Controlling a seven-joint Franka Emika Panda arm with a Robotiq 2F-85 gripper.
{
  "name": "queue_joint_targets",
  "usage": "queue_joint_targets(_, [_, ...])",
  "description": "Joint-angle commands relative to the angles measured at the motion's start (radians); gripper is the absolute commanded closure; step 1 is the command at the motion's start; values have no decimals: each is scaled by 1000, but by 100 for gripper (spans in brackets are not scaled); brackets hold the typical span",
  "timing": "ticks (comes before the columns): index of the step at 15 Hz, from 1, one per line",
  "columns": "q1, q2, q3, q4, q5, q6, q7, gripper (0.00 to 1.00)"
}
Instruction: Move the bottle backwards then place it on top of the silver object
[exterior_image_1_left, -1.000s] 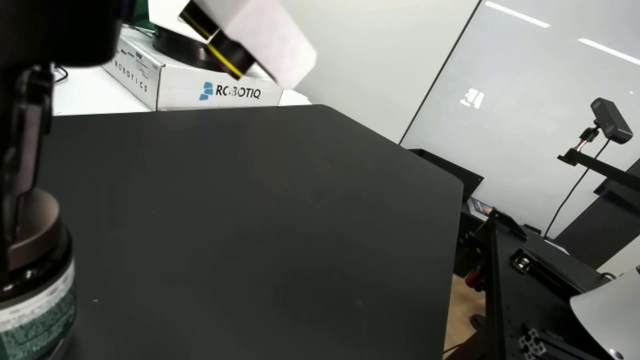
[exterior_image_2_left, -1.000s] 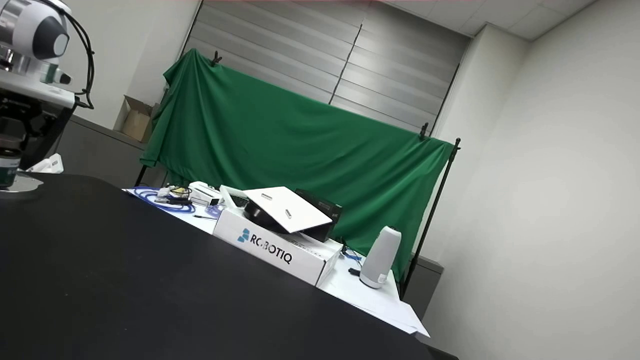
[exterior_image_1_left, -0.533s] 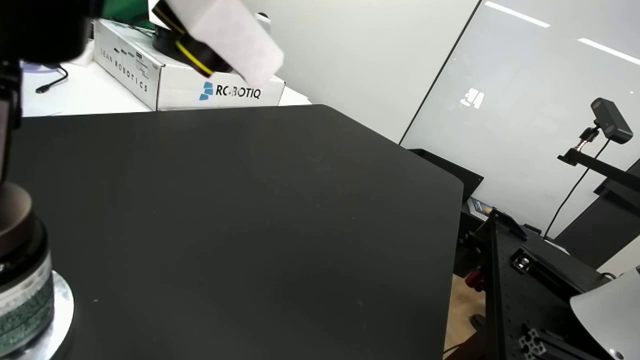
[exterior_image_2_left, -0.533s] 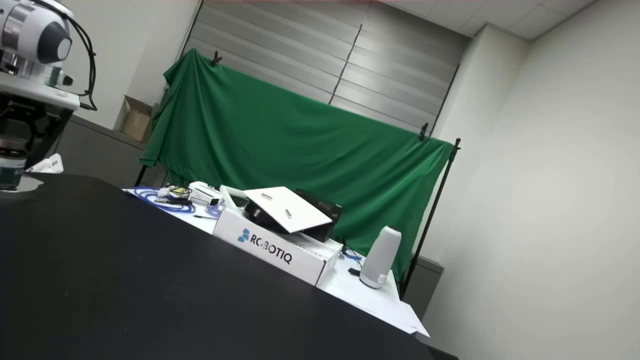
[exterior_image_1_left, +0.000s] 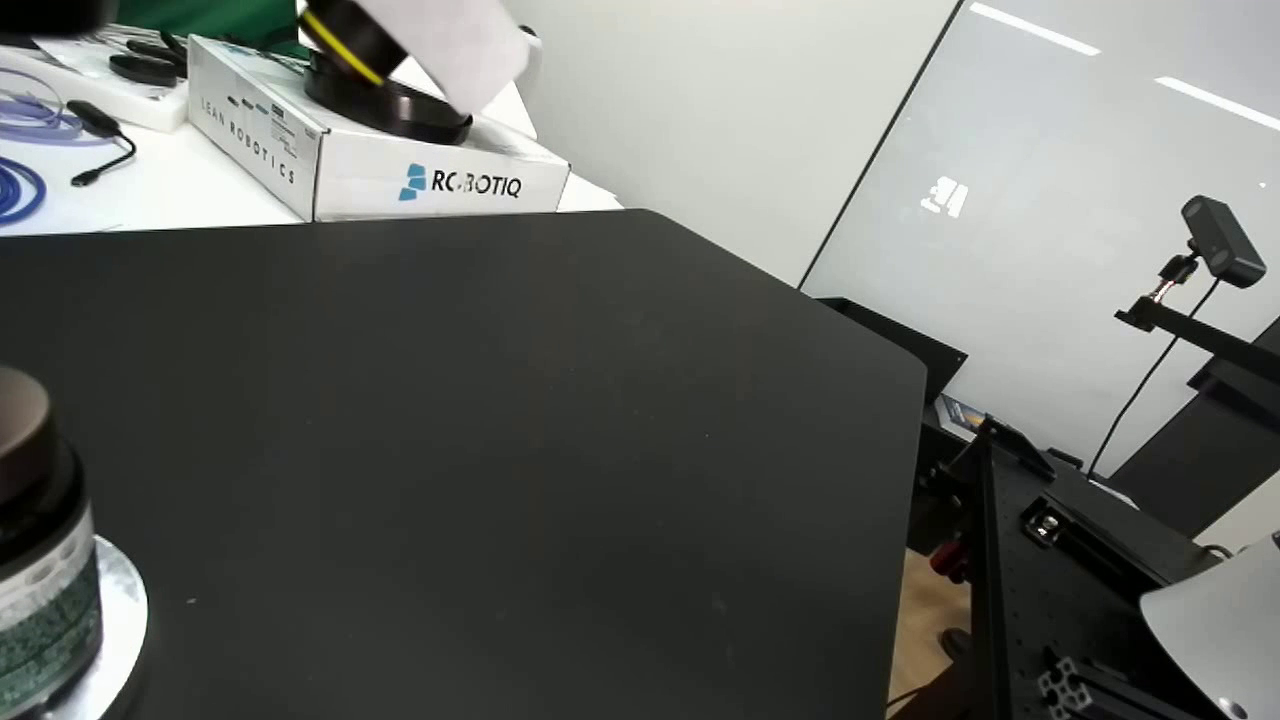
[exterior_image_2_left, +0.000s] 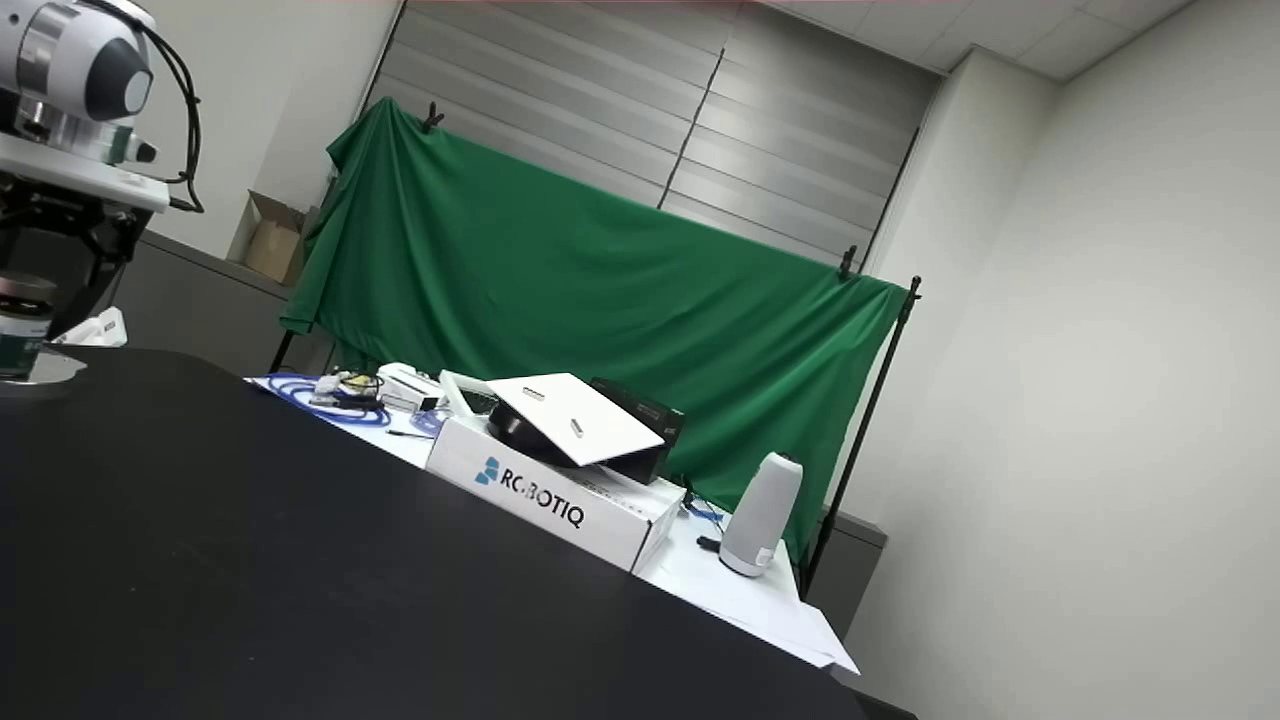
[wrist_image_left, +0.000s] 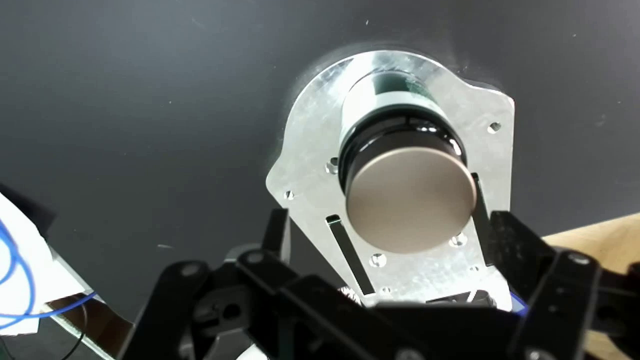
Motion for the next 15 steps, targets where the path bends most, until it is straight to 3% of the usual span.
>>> queue_joint_targets(1, [1, -37, -3, -3, -17, -8, 23, 0])
queue_joint_targets(8, [7, -93, -12, -37, -22, 11, 53, 0])
queue_joint_targets(15, [45, -258, -43, -150, -59, 55, 205, 0])
